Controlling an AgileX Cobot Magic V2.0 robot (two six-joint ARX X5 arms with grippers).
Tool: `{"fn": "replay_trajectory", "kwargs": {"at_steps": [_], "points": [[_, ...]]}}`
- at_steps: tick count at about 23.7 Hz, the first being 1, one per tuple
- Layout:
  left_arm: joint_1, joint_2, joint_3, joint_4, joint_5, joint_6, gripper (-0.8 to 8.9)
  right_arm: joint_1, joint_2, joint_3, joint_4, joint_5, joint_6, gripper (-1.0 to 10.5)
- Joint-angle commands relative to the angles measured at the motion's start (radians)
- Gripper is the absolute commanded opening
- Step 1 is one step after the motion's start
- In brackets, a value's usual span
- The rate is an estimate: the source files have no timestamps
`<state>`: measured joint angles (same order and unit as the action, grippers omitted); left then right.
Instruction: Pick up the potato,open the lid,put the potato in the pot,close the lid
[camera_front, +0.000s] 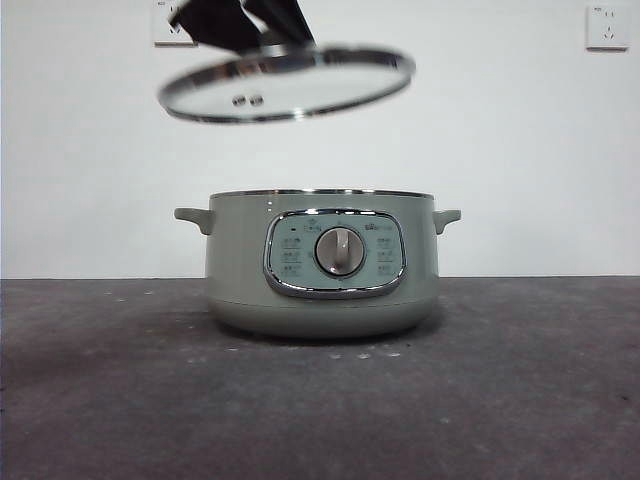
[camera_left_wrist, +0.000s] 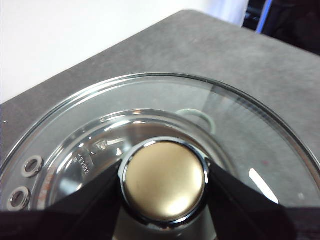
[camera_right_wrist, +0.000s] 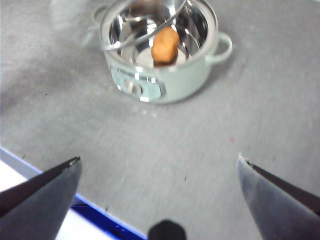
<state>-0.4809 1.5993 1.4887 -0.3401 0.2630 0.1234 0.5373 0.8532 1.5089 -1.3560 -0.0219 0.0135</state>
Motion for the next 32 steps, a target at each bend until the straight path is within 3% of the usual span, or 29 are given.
{"fn": "replay_trajectory", "kwargs": {"at_steps": [1,6,20,32], "points": [[-0.003,0.051,0.047,0.085,-0.002,0.012,-0.08,0.002,-0.094,-0.066,-0.026,0.018,0.072,5.3],[-0.004,0.169,0.079,0.155,-0.002,0.011,-0.08,0.002,-0.238,-0.14,-0.026,0.024,0.144,5.3],[-0.01,0.233,0.079,0.252,-0.006,0.011,-0.08,0.002,-0.256,-0.151,-0.026,0.023,0.145,5.3],[-0.011,0.282,0.078,0.242,-0.029,0.008,-0.08,0.002,-0.256,-0.151,-0.026,0.022,0.145,5.3]]}}
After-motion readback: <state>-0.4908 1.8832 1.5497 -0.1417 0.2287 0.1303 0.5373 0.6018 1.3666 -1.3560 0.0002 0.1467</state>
